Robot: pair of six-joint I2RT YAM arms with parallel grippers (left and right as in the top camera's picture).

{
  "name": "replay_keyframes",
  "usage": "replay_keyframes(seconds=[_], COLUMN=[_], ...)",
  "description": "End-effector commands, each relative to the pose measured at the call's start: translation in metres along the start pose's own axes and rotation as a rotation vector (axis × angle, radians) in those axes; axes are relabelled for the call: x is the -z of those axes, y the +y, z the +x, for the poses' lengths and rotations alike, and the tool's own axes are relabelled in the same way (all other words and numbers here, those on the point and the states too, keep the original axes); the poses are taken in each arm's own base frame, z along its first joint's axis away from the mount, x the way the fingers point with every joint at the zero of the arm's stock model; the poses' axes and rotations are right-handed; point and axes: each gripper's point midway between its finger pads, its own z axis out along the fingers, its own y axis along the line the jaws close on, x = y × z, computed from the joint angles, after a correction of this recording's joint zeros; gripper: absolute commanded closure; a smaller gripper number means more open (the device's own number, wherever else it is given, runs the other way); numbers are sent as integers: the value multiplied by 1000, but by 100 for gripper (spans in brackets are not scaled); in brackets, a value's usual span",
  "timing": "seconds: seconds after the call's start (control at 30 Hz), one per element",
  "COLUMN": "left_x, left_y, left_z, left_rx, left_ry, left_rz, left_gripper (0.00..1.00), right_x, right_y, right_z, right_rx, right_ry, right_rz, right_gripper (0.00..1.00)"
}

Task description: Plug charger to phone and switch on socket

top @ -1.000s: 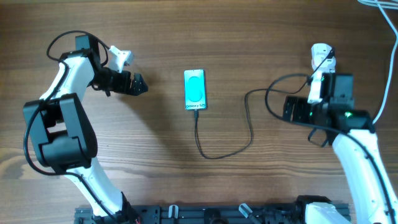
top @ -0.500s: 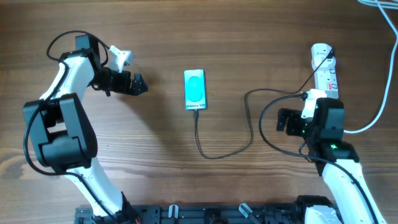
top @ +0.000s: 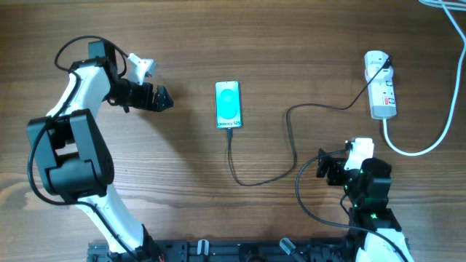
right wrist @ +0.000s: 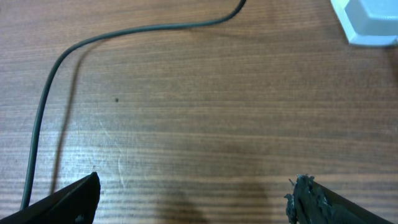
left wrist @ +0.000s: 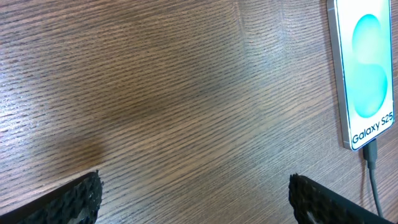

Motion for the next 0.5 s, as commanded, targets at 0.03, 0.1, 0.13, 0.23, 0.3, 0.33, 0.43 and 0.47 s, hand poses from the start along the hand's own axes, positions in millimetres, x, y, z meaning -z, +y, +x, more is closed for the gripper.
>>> replay_keyframes(seconds=[0.03,0.1,0.13,0.23,0.3,0.33,0.43,0.47], left_x=[1,1,1,1,1,1,1,1], left_y=[1,1,1,1,1,1,1,1], left_z=[0,0,0,0,0,0,0,0], left_rx=[0,1,1,1,1,1,1,1], left_ry=[-4,-4,-4,-4,-4,-4,-4,-4], left_rz=[0,0,0,0,0,0,0,0], left_gripper=[0,0,0,0,0,0,0,0], right_x=[4,6,6,9,11,13,23,27], right_y=[5,5,5,5,6,7,9,11], right_z=[-7,-3,1,6,-3,-9,-33,-42], right_rx=[3,1,0,-2,2,5,19,23], right_ry=[-34,-19,-5,13,-28,-54,-165,-207], right_rz=[-24,-23,-22,-19,-24,-26,-34,-38], right_gripper=[0,0,0,1,0,0,0,0])
